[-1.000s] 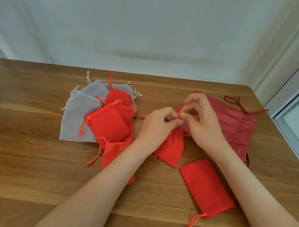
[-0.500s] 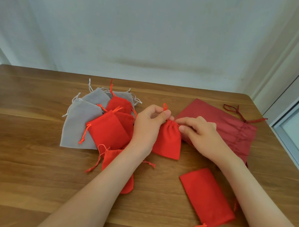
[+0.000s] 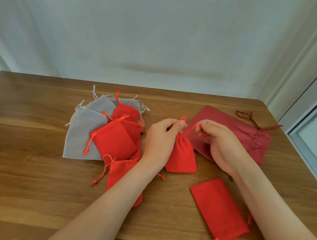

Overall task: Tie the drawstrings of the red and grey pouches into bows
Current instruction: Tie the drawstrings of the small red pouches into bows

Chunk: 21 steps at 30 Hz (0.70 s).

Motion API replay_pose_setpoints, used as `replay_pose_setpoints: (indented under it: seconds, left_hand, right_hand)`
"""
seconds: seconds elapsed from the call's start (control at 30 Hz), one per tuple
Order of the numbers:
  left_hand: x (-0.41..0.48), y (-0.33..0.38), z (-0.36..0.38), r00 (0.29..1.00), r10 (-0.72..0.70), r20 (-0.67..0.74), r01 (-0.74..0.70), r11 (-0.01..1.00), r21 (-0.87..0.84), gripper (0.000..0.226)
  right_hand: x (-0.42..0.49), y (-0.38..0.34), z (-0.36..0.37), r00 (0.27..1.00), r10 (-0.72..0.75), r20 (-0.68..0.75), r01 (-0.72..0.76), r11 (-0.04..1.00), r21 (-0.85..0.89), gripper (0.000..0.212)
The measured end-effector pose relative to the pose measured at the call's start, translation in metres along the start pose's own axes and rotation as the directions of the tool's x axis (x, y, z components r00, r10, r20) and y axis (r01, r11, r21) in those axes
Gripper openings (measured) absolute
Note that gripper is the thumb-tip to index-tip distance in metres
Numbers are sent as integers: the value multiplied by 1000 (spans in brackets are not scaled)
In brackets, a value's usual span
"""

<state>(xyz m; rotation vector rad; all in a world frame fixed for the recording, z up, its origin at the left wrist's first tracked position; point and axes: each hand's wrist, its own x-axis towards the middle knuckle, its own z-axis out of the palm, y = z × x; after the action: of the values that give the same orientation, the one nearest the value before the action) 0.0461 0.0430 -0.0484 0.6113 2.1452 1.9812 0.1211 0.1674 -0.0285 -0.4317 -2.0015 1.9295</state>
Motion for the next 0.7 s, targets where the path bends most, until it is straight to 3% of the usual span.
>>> replay_pose_setpoints:
  seconds: [0.07,0.23,0.33,0.47,0.6,0.7]
  left_hand:
    - [-1,1,1,1000,3,-9,-3,1000,4,17]
    - [-1,1,3,999,-3,-37,3,1000,-8,13]
    - [1,-1,3,996,-54,-65,48,995,-88,4]
    - [1,-3,3,996,-89,-3,87,983,-160,16]
    - [-2,-3,4,998,-62,-12,60,991,-116,19]
    - [-6,1,6,1000,-9,-19,9,1000,19,20]
  right_hand:
    - [0,0,1,997,3,75,-9,997,81,24]
    - [-5,5,8,981,-40,191,25,996,84,21]
    - [-7,6,11,984,-111,138,110,994,15,22]
    - [-6,8,17,971,-234,55,240,959,-147,25]
    - [-7,10,19,954,-299,-15,283,917,-280,24]
    - [-7,10,21,935,-354,-26,310,851,-424,25]
